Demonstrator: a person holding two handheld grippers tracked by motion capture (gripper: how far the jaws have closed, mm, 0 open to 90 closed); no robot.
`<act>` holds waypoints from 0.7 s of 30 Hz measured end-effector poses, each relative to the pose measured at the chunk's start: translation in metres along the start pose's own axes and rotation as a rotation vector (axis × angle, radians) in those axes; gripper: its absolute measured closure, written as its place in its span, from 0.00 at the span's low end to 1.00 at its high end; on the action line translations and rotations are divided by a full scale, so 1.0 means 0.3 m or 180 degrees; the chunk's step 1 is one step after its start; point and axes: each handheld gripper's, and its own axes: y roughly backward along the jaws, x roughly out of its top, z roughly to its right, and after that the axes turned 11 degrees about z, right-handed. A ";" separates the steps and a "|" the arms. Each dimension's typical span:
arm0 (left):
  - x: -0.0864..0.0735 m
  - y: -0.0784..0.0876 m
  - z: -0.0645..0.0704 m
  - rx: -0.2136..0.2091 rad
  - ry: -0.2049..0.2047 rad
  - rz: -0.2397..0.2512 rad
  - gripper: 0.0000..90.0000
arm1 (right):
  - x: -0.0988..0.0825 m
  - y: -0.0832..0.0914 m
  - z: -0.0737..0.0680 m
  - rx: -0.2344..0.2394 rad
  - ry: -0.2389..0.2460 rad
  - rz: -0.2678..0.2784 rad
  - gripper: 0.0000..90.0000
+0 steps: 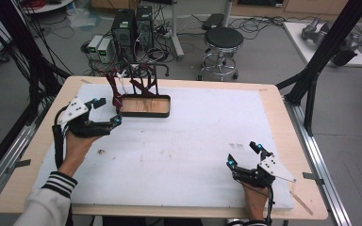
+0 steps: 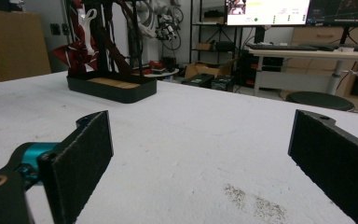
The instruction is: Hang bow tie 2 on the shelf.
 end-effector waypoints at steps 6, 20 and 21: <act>-0.053 0.103 -0.003 0.0083 0.0076 0.0121 0.15 | 0.000 -0.001 0.000 -0.0007 0.0018 -0.0007 0.06; -0.214 0.300 0.043 0.0373 0.0112 0.0335 0.15 | 0.000 0.000 -0.003 -0.0002 0.0029 -0.0006 0.06; -0.220 0.303 0.044 0.0367 0.0123 0.0332 0.15 | 0.000 0.000 -0.003 -0.0005 0.0032 -0.0006 0.06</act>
